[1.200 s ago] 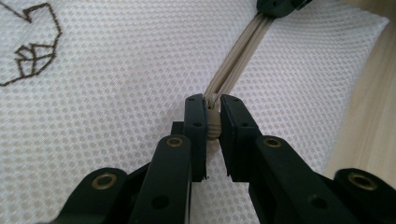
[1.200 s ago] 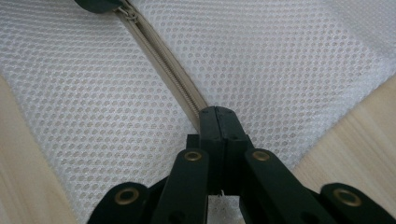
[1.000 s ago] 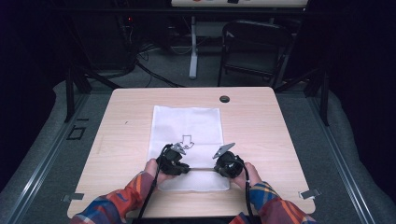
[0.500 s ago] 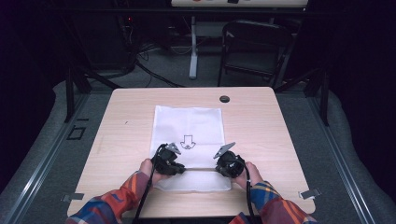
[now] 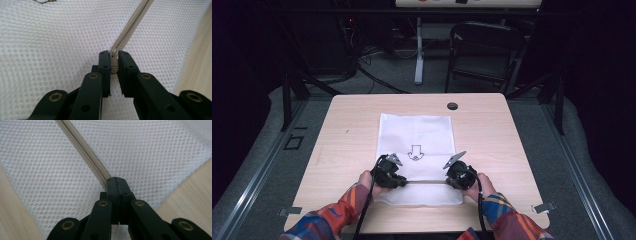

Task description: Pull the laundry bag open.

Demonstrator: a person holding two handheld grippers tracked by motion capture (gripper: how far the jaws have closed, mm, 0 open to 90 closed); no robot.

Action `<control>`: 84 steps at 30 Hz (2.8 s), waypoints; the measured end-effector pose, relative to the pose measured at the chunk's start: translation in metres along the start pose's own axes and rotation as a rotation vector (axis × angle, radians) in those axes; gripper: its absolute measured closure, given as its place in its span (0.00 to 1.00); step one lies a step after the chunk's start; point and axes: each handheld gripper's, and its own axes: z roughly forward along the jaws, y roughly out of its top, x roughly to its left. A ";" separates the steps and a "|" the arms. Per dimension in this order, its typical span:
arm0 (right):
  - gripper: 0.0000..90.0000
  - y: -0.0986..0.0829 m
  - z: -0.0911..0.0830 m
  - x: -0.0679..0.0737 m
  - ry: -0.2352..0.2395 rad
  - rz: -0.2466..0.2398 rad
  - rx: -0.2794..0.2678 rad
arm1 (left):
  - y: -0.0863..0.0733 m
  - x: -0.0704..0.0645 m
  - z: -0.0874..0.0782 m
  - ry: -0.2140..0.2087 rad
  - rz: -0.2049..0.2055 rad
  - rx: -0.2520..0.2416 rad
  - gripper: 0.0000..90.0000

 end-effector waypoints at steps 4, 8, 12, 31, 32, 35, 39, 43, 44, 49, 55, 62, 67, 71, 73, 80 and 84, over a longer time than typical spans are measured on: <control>1.00 -0.001 -0.001 -0.001 0.001 0.006 0.018 | -0.001 0.000 -0.001 -0.004 0.000 -0.001 0.90; 1.00 -0.002 -0.002 -0.002 -0.004 0.004 0.023 | -0.002 0.000 -0.002 0.000 -0.001 -0.001 0.90; 1.00 -0.003 -0.004 -0.004 -0.006 0.007 0.035 | -0.005 0.002 -0.005 0.004 -0.007 -0.005 0.90; 1.00 -0.007 -0.008 -0.011 -0.013 0.023 0.067 | -0.021 0.010 -0.023 0.023 -0.053 -0.010 0.90; 1.00 -0.007 -0.008 -0.011 -0.011 0.024 0.068 | -0.022 0.011 -0.023 0.028 -0.052 -0.010 0.90; 1.00 -0.007 -0.008 -0.011 -0.008 0.022 0.071 | -0.024 0.013 -0.027 0.030 -0.057 -0.010 0.90; 1.00 -0.007 -0.008 -0.012 -0.009 0.035 0.070 | -0.025 0.013 -0.031 0.038 -0.075 -0.028 0.90; 1.00 -0.008 -0.008 -0.012 -0.007 0.039 0.069 | -0.028 0.014 -0.033 0.046 -0.088 -0.027 0.90; 1.00 -0.009 -0.008 -0.012 -0.008 0.044 0.066 | -0.029 0.016 -0.034 0.050 -0.088 -0.026 0.90; 1.00 -0.009 -0.008 -0.013 -0.008 0.043 0.064 | -0.034 0.019 -0.041 0.065 -0.103 -0.030 0.90; 1.00 -0.009 -0.009 -0.013 -0.008 0.044 0.065 | -0.041 0.023 -0.048 0.072 -0.120 -0.025 0.90; 1.00 -0.009 -0.009 -0.013 -0.009 0.042 0.068 | -0.049 0.027 -0.055 0.078 -0.150 -0.029 0.90; 1.00 -0.011 -0.009 -0.014 -0.011 0.049 0.063 | -0.057 0.033 -0.062 0.096 -0.183 -0.031 0.90; 1.00 -0.011 -0.009 -0.015 -0.010 0.045 0.066 | -0.059 0.033 -0.064 0.091 -0.182 -0.031 0.90; 1.00 -0.011 -0.009 -0.015 -0.008 0.051 0.062 | -0.059 0.034 -0.062 0.089 -0.188 -0.028 0.90; 1.00 -0.014 -0.010 -0.019 0.027 0.063 0.043 | -0.059 0.035 -0.057 0.078 -0.192 0.013 0.89; 0.98 -0.014 -0.010 -0.019 0.035 0.047 0.036 | -0.057 0.034 -0.058 0.085 -0.181 0.014 0.88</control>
